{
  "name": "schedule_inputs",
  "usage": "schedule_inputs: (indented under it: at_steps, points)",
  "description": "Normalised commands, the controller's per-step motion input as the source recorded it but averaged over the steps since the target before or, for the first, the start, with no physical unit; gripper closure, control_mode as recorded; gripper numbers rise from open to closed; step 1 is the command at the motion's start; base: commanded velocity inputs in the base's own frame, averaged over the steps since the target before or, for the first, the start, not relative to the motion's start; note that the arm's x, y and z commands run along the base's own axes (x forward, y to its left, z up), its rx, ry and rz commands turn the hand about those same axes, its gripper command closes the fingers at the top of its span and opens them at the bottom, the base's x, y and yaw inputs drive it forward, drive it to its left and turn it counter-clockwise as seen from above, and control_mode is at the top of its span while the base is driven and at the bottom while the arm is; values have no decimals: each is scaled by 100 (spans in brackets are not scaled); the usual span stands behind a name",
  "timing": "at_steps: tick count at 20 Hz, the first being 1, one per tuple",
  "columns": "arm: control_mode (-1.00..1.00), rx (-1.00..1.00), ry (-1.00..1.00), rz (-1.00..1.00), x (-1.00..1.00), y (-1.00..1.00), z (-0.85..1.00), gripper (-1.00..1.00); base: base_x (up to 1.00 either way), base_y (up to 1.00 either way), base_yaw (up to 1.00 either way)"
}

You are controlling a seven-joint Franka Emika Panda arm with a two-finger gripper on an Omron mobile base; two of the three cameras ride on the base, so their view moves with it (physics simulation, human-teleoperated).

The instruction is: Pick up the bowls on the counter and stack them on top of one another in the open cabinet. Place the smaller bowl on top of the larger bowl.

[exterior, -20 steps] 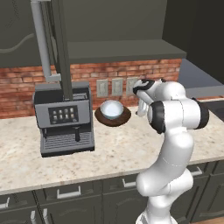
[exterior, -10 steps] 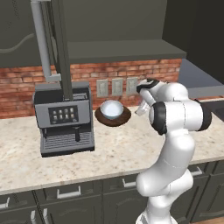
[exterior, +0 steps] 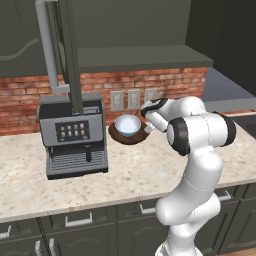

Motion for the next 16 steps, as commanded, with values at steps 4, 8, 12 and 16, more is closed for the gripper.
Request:
schedule_inputs:
  at_steps: [4, 8, 12, 16]
  points:
    - [-100, 7, 5, -1, 0, -4, -4, -100, 0, 0, 0]
    - [-100, 25, 13, -11, 0, -28, 0, -100, 0, 0, 0]
    - [-100, 26, 16, -20, 0, -30, 0, -100, 0, 0, 0]
    - [-100, 14, 7, -15, 0, -19, 0, -100, 0, 0, 0]
